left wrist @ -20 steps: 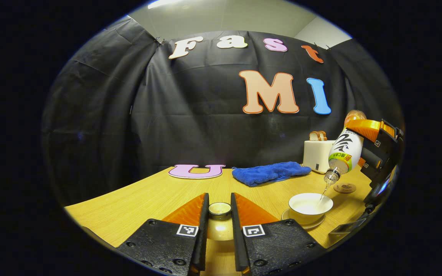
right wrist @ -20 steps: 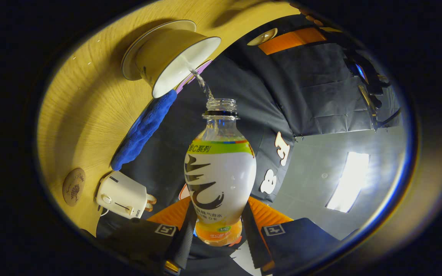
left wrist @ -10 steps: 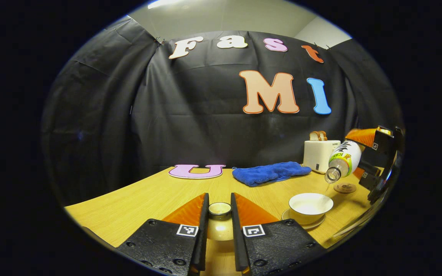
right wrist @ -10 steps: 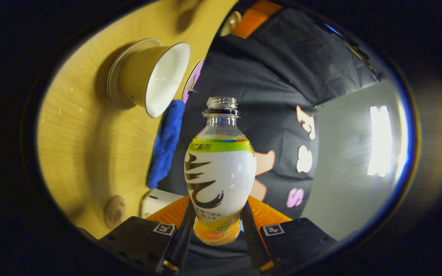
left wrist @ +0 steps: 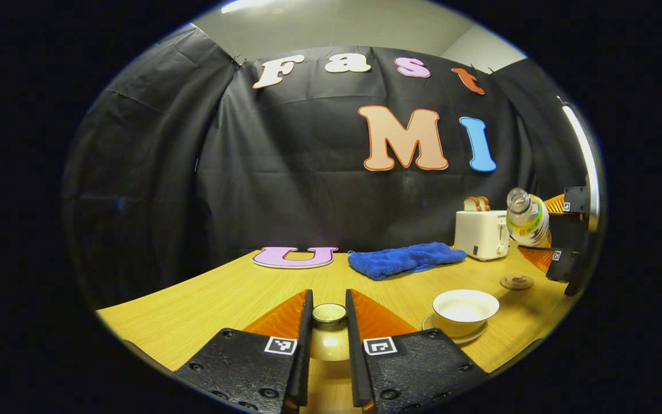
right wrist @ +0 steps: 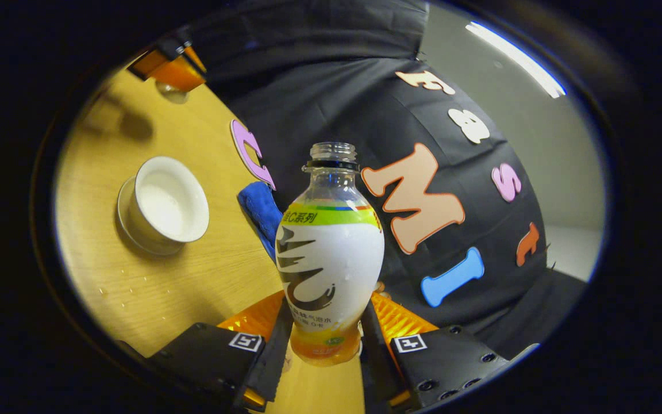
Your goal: Open the teacup lid with one hand, grasp the water bottle and pour water into the teacup with the other hand; after pouring, place the water bottle on the coaster and then close the teacup lid.
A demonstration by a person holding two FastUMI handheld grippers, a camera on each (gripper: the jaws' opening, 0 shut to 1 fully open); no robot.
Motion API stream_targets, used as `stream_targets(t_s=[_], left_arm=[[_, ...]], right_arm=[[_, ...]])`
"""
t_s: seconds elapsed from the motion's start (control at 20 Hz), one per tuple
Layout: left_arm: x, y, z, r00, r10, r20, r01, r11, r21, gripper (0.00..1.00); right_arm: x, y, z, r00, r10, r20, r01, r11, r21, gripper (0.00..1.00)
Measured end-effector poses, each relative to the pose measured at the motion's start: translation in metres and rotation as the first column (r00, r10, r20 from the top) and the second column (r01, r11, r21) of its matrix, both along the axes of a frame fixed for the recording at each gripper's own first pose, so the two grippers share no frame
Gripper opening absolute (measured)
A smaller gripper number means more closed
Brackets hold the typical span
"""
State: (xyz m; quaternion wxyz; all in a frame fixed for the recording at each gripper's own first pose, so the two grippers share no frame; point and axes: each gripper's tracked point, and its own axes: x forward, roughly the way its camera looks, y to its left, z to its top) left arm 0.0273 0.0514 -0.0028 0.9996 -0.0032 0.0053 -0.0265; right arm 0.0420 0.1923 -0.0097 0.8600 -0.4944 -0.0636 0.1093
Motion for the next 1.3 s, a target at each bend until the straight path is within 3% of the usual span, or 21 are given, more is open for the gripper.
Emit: stream_targets(t_s=[0.15,0.3,0.4,0.6,0.75,0.85,0.95,1.1,1.3], left_arm=[[0.000,-0.001,-0.001,1.000,0.000,0.000,0.000,1.000,0.000,0.27],[0.000,0.000,0.000,1.000,0.000,0.000,0.000,1.000,0.000,0.27],[0.000,0.000,0.000,1.000,0.000,0.000,0.000,1.000,0.000,0.27],[0.000,0.000,0.000,1.000,0.001,0.001,-0.001,1.000,0.001,0.27],[0.000,-0.001,0.000,1.000,0.001,0.001,-0.001,1.000,0.001,0.27],[0.000,-0.001,0.000,1.000,0.001,0.000,-0.001,1.000,0.002,0.28],[-0.001,0.000,0.000,1.000,0.001,0.000,-0.001,1.000,0.001,0.27],[-0.001,0.000,0.001,1.000,0.001,0.000,-0.001,1.000,0.001,0.27],[0.000,0.000,0.001,1.000,0.003,0.000,-0.003,1.000,0.002,0.27]], right_arm=[[0.010,-0.012,-0.002,0.998,-0.037,-0.058,0.045,0.988,0.149,0.66],[0.012,-0.025,-0.002,0.990,-0.022,-0.136,0.066,0.942,0.329,0.70],[0.018,-0.031,0.000,0.984,0.018,-0.178,0.068,0.881,0.468,0.67],[0.013,-0.045,0.009,0.971,0.077,-0.225,0.101,0.722,0.685,0.65],[0.027,-0.061,0.002,0.955,0.098,-0.279,0.162,0.616,0.771,0.70],[0.039,-0.074,-0.009,0.951,0.088,-0.298,0.198,0.566,0.801,0.70],[0.045,-0.083,-0.014,0.955,0.075,-0.286,0.195,0.569,0.799,0.66],[0.055,-0.088,-0.031,0.953,0.053,-0.299,0.204,0.618,0.760,0.70],[0.062,-0.086,-0.051,0.940,0.043,-0.339,0.237,0.633,0.737,0.72]])
